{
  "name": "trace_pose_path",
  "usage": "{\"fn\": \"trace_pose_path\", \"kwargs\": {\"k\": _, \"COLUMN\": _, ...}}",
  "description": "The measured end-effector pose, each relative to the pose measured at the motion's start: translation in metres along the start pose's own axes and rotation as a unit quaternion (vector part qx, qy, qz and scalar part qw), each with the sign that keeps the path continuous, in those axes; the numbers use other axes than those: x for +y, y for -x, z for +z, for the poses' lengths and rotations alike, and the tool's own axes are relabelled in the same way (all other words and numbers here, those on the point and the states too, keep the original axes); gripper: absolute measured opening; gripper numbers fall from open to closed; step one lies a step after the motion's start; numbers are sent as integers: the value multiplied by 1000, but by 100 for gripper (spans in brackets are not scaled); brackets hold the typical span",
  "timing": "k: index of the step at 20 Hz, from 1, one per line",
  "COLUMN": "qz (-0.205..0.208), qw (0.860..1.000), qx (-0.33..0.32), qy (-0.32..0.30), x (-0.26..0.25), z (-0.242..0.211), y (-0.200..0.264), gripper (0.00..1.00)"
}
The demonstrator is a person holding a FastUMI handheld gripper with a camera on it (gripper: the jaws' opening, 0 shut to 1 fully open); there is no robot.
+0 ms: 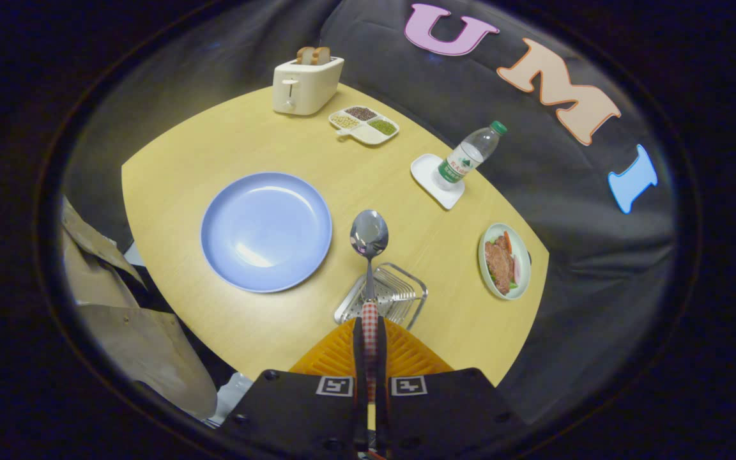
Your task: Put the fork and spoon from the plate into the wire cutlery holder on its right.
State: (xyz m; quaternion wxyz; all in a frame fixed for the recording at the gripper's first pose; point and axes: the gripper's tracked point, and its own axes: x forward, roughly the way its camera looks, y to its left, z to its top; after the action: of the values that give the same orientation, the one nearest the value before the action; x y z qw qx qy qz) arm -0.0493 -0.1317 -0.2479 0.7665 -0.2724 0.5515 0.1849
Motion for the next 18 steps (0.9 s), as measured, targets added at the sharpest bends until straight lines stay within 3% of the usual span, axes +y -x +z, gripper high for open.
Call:
{"fn": "trace_pose_path", "kwargs": {"k": 8, "qz": 16, "qw": 996, "qx": 73, "qy": 52, "x": -22, "z": -32, "y": 7, "gripper": 7}}
{"fn": "trace_pose_path", "kwargs": {"k": 18, "qz": 49, "qw": 967, "qx": 213, "qy": 132, "x": -36, "z": -46, "y": 1, "gripper": 7}}
